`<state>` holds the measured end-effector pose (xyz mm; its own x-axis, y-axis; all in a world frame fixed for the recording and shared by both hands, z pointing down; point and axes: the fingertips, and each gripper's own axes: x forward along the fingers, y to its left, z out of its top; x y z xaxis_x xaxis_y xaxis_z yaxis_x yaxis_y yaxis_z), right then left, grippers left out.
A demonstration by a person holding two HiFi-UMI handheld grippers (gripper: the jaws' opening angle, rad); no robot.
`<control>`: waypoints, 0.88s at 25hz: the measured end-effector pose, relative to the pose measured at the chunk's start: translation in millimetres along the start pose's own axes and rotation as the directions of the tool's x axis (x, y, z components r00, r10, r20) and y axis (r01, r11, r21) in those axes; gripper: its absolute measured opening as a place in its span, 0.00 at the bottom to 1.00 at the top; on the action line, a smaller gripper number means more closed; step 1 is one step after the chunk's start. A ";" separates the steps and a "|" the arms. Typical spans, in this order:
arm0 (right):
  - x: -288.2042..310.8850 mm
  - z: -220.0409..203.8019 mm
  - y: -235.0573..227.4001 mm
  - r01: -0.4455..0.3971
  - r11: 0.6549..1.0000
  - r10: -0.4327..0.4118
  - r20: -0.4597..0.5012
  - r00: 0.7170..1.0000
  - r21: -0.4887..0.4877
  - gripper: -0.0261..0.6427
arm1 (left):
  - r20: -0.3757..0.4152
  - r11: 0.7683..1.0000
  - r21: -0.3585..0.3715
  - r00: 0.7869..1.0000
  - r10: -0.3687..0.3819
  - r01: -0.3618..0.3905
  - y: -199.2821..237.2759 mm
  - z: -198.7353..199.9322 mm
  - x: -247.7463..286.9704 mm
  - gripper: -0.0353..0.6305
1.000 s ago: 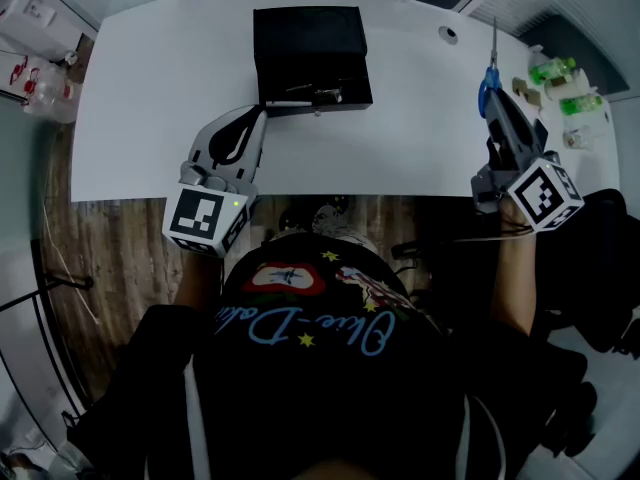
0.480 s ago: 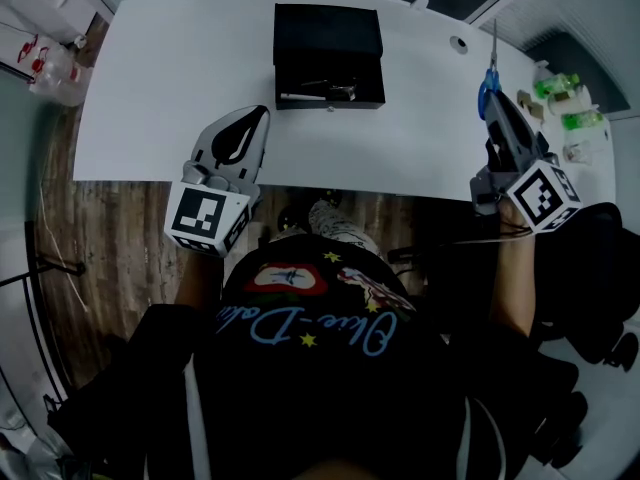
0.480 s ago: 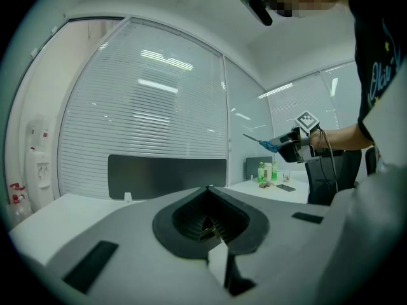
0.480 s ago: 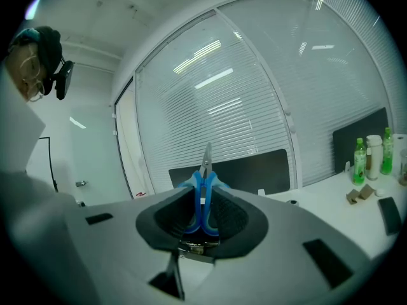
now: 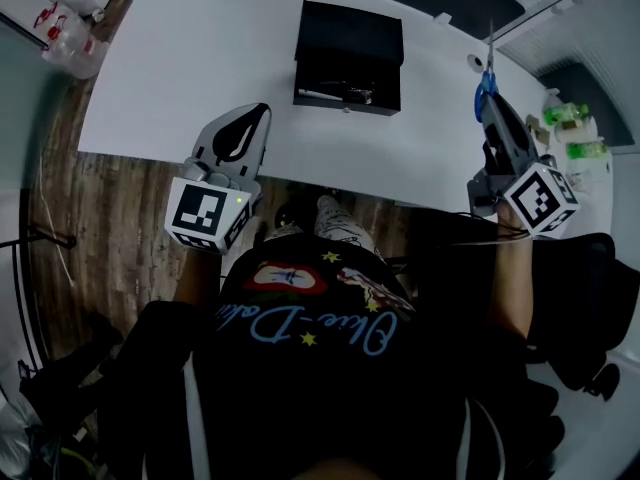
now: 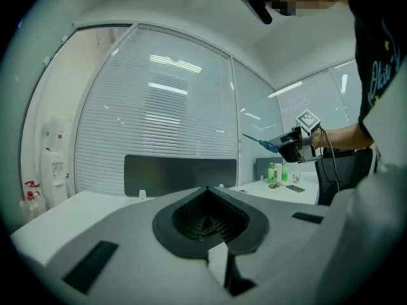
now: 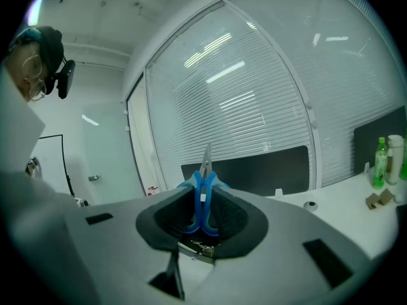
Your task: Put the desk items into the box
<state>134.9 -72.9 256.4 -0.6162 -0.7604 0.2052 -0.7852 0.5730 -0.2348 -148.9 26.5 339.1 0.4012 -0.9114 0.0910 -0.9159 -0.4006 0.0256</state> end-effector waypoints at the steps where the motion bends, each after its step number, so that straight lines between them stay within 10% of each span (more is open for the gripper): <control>1: 4.4 -1.2 2.5 -0.015 1.000 0.015 -0.007 1.000 -0.004 0.18 | 0.000 1.000 0.001 1.000 0.009 -0.009 0.9 -0.6 -2.6 0.07; 22: 47.0 -5.7 -1.3 -0.196 0.981 0.195 -0.087 0.977 -0.001 0.18 | -0.018 0.988 -0.022 0.988 0.155 -0.156 -10.3 -5.1 -2.6 0.07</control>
<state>106.7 -107.7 271.8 -0.7603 -0.6048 0.2371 -0.6496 0.7110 -0.2693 -140.6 33.5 343.6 0.2537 -0.9608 0.1118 -0.9673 -0.2516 0.0328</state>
